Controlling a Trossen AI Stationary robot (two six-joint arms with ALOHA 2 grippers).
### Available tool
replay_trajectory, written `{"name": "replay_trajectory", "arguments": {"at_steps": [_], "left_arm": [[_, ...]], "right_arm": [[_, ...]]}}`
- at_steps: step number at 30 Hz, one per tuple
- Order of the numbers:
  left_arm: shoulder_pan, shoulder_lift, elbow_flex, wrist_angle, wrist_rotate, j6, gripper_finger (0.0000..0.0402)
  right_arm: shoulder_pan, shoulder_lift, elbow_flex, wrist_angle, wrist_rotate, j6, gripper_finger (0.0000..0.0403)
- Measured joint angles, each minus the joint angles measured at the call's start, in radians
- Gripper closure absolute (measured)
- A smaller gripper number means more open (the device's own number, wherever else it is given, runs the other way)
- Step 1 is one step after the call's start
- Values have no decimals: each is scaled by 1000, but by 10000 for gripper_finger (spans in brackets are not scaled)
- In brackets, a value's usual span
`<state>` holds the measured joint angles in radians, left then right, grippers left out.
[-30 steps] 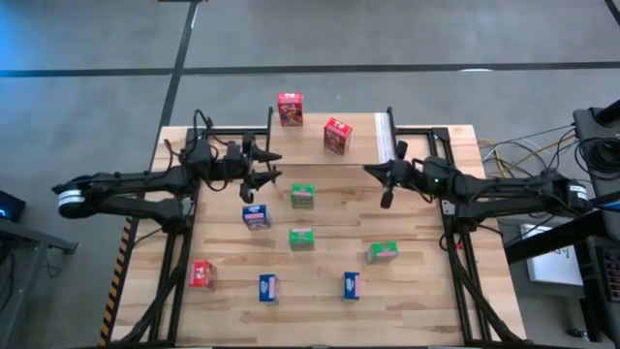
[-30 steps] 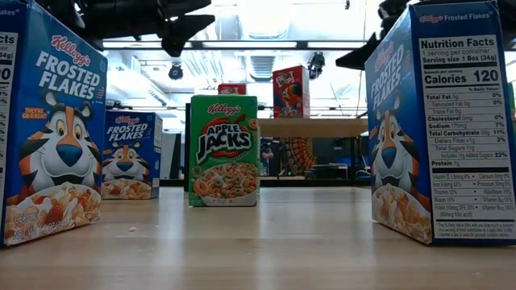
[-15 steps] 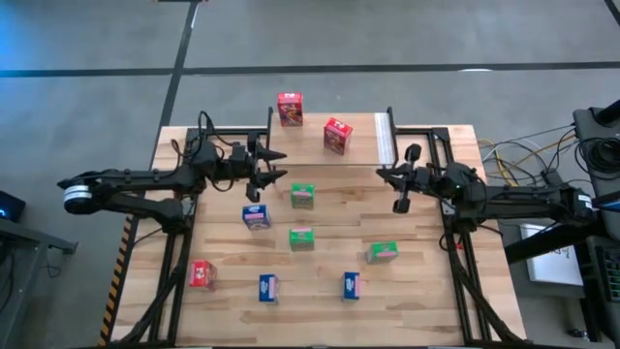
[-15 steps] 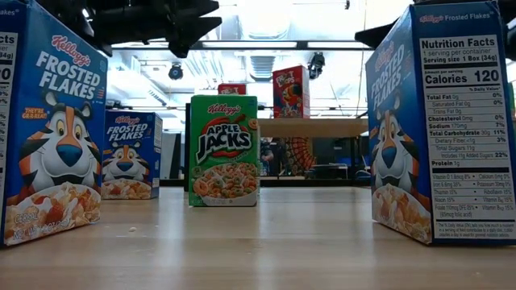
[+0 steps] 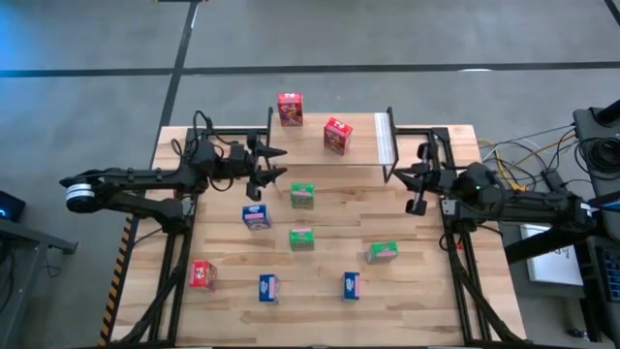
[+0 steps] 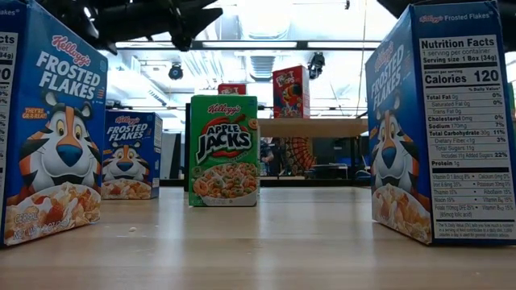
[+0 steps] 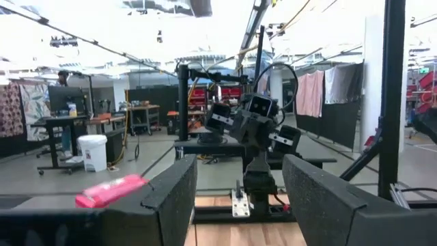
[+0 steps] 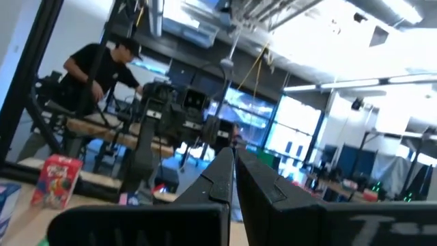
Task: Stack cereal on shelf
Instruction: Put the top red cereal box on the shelf
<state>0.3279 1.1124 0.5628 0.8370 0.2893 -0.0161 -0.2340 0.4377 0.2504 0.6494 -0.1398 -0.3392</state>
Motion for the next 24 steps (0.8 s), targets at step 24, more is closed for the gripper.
{"name": "replay_trajectory", "arguments": {"at_steps": [24], "left_arm": [[2, 273, 390, -357, 8, 257, 201]], "right_arm": [[0, -156, -44, 28, -80, -29, 394]]}}
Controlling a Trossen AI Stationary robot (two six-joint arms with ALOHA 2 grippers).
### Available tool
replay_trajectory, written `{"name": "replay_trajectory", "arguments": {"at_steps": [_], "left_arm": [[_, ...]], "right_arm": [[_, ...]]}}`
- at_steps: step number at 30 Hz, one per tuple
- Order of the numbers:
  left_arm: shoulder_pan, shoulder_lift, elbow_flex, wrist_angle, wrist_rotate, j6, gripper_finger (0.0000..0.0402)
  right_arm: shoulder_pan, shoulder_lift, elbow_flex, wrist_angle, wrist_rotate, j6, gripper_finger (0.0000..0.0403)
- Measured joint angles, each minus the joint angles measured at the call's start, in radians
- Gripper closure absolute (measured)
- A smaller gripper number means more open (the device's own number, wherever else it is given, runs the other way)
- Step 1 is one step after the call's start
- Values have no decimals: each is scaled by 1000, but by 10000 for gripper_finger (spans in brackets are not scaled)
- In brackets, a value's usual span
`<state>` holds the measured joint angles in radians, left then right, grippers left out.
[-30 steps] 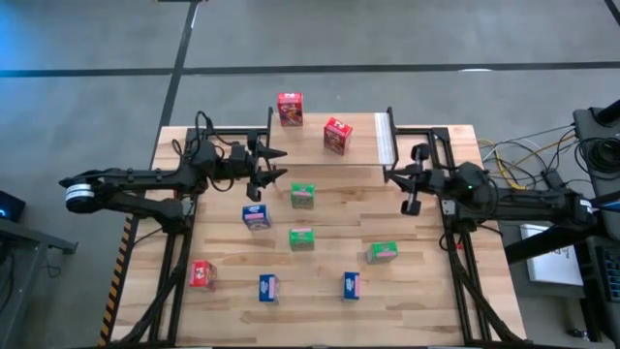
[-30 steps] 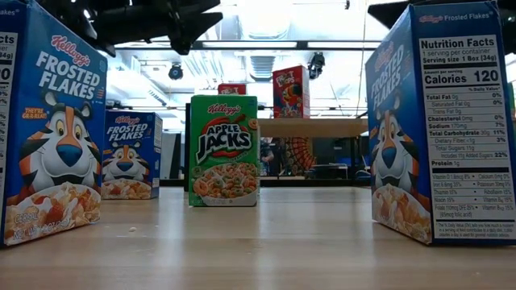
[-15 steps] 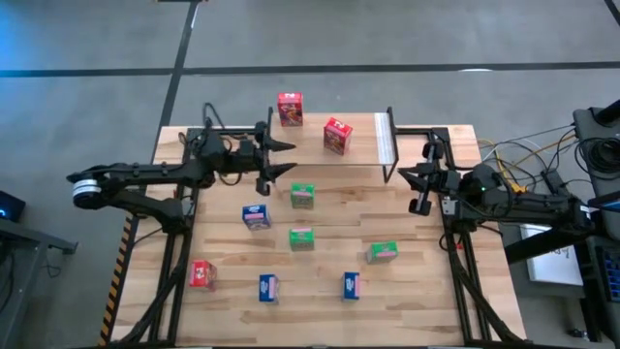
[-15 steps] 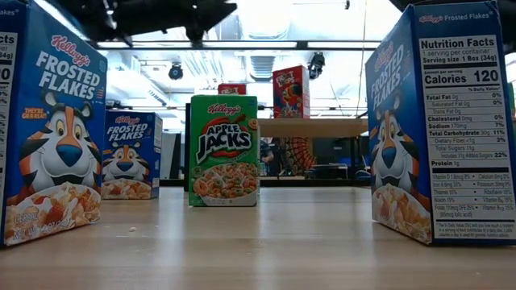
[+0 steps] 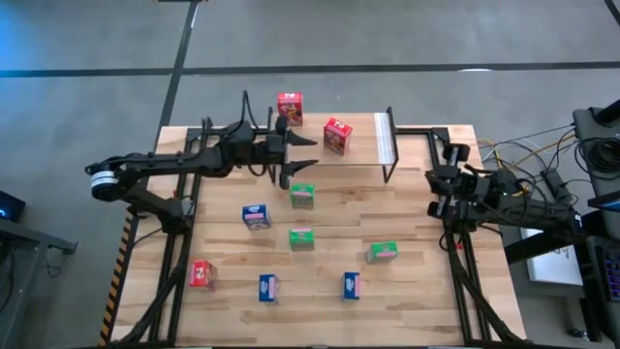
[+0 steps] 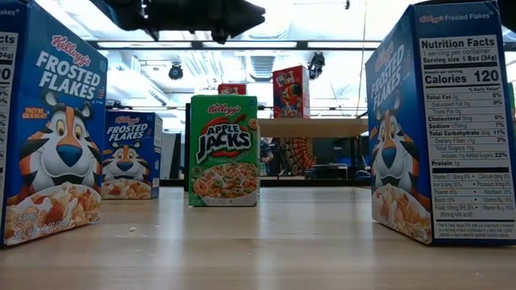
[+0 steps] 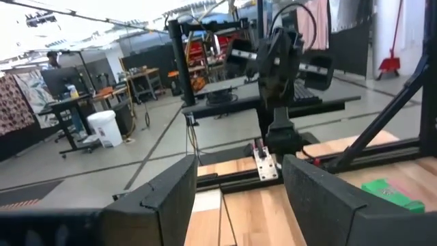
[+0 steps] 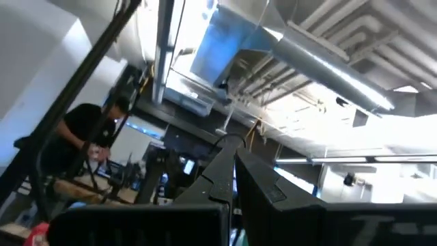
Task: Stack cereal on shelf
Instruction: Put the top red cereal box on the shelf
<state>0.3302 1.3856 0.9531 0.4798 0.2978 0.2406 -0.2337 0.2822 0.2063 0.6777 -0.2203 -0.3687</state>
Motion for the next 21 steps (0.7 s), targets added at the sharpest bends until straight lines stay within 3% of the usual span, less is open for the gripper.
{"name": "replay_trajectory", "arguments": {"at_steps": [5, 11, 21], "left_arm": [[9, 42, 65, -75, 1, 31, 196], [28, 92, 162, -192, 0, 79, 153], [67, 242, 446, -547, 1, 278, 101]], "right_arm": [[-1, -15, -11, -7, 2, 7, 394], [0, -13, -11, -8, 3, 9, 394], [0, -13, -11, -8, 3, 9, 394]]}}
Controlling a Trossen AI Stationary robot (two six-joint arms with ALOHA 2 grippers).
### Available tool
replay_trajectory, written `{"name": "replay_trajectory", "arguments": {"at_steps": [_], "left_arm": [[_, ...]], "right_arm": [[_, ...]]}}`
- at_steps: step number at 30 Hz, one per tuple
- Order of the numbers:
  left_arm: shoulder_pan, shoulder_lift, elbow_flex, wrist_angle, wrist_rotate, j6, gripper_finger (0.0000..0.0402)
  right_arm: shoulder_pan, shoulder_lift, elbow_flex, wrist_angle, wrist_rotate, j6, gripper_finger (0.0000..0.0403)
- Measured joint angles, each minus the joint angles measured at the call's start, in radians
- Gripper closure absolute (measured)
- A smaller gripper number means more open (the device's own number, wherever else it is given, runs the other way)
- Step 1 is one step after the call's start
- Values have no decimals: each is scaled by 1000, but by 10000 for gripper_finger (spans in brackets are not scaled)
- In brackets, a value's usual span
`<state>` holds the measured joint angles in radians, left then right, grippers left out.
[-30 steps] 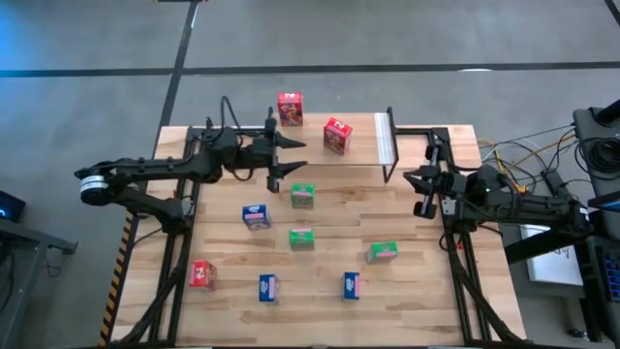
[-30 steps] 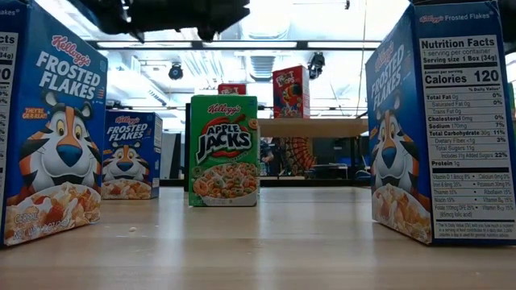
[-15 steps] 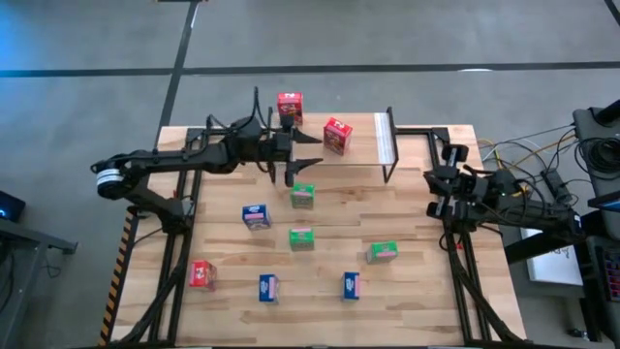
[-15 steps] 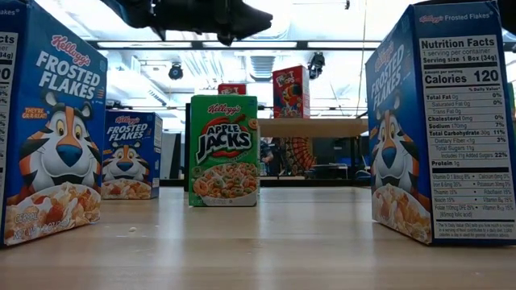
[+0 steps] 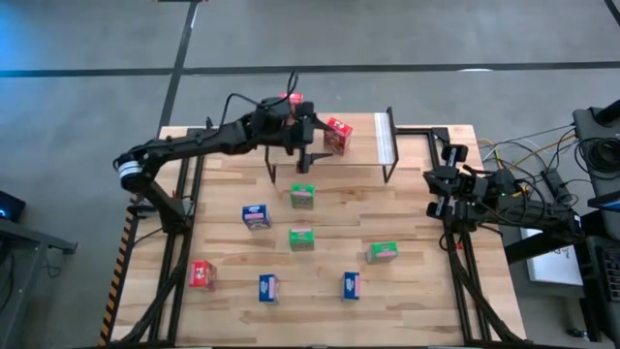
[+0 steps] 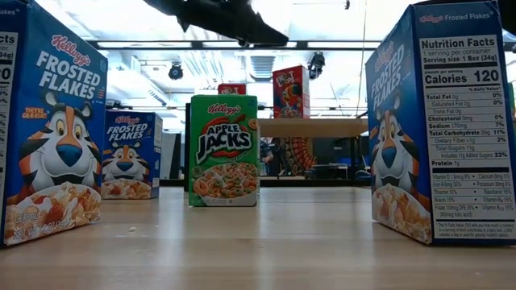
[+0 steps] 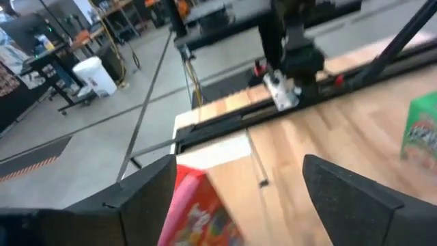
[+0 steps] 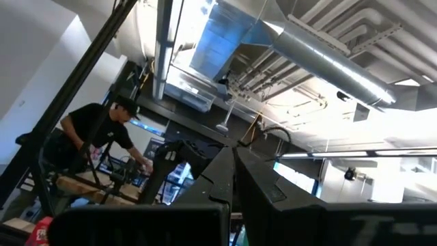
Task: Stack cereal on shelf
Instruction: Put the top red cereal box on the shelf
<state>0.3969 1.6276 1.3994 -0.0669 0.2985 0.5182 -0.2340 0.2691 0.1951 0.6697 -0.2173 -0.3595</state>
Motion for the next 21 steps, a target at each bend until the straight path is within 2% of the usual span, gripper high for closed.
{"name": "replay_trajectory", "arguments": {"at_steps": [4, 8, 15, 21], "left_arm": [[36, 50, 73, -62, 9, 30, 100], [78, 84, 106, -69, 99, 33, 100], [131, 118, 112, -43, 159, 69, 100], [150, 163, 112, 13, 164, 72, 100]], "right_arm": [[0, 0, 0, -1, 0, 0, 394], [0, 0, 0, -2, 0, 0, 394], [0, 0, 0, -3, 8, -9, 394], [0, 0, 0, -3, 9, -23, 394]]}}
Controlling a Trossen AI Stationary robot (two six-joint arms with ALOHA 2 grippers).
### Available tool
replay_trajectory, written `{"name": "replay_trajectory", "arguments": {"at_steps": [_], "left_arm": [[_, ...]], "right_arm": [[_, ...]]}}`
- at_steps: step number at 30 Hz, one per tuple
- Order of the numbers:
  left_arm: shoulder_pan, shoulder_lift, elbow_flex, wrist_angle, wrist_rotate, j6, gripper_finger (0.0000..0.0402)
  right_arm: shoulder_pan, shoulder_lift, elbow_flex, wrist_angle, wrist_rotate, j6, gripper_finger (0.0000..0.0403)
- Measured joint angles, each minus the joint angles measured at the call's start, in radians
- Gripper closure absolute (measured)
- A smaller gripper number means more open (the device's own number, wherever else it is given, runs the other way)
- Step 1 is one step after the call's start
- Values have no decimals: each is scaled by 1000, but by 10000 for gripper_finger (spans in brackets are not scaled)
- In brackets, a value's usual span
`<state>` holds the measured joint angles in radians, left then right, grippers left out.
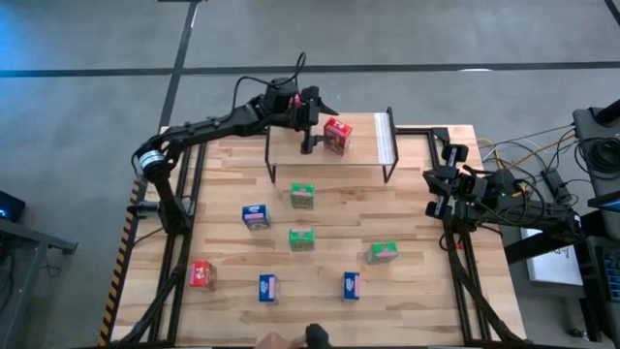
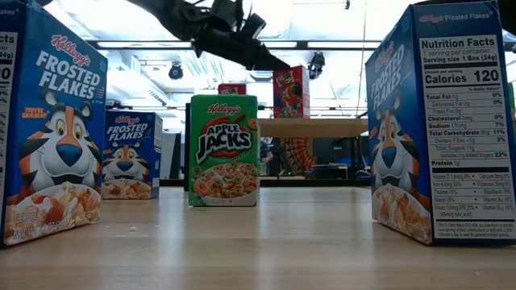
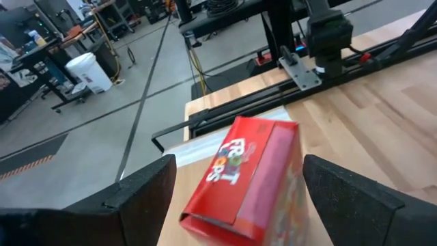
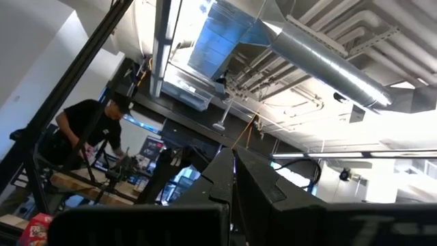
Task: Stack cereal on shelf
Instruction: Put the top red cereal box on the shelf
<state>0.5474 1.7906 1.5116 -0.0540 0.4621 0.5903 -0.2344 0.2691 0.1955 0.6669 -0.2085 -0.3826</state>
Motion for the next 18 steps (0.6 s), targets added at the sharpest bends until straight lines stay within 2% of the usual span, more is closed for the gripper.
{"name": "replay_trajectory", "arguments": {"at_steps": [18], "left_arm": [[7, 38, 0, 1, -5, -9, 102]], "right_arm": [[0, 0, 1, -1, 0, -22, 394]]}}
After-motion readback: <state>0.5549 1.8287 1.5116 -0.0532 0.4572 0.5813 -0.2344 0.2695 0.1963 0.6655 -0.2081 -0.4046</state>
